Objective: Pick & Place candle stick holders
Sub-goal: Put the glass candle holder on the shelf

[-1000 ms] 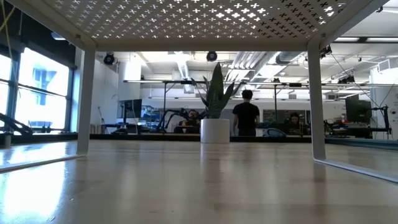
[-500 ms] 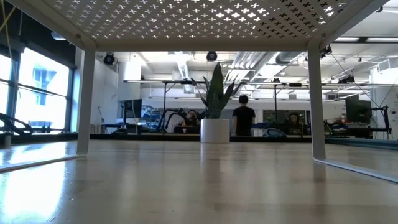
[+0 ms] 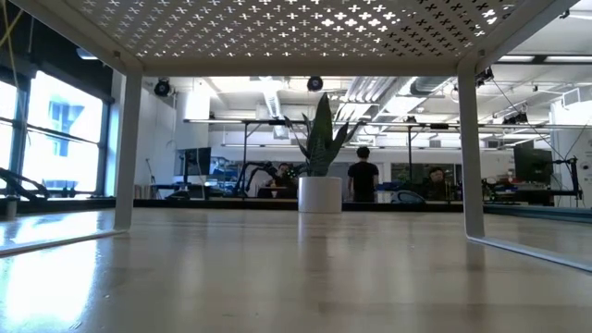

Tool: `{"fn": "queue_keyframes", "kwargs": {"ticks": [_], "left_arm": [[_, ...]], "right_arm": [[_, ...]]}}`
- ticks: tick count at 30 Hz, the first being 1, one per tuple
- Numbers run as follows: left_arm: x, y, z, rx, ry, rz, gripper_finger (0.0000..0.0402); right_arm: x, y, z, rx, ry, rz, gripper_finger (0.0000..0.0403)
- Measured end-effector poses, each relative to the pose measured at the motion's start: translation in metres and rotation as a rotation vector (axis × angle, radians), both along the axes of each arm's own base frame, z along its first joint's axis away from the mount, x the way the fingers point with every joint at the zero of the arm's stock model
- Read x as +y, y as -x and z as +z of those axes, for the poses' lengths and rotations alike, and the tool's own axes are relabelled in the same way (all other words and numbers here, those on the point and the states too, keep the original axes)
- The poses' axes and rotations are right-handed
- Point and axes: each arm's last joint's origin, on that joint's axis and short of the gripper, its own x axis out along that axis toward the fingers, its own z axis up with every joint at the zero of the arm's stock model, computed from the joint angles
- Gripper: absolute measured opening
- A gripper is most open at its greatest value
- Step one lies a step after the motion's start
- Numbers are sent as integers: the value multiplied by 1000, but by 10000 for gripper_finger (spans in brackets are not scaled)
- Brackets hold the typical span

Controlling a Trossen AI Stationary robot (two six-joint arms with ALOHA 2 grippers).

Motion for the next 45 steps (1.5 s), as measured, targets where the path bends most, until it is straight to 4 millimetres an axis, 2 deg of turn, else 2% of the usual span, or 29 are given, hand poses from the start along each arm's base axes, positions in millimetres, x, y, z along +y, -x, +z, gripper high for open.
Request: {"fn": "queue_keyframes", "kwargs": {"ticks": [8,10,14,28,41,45], "left_arm": [[41,-34,-11,257,-21,112,7],[47,-44,-12,284,-2,115,7],[54,-53,-13,318,-4,113,7],[51,-55,-26,388,-3,111,7],[51,-56,-28,358,-30,132,7],[47,-62,-36,374,-44,136,8]], "right_arm": [[-2,-2,1,-44,24,-43,46],[-2,-2,1,-44,25,-43,48],[-2,-2,1,-54,39,-46,48],[-4,-2,1,-74,97,-50,46],[-4,-2,1,-72,96,-48,48],[-4,-2,1,-72,96,-48,48]]}}
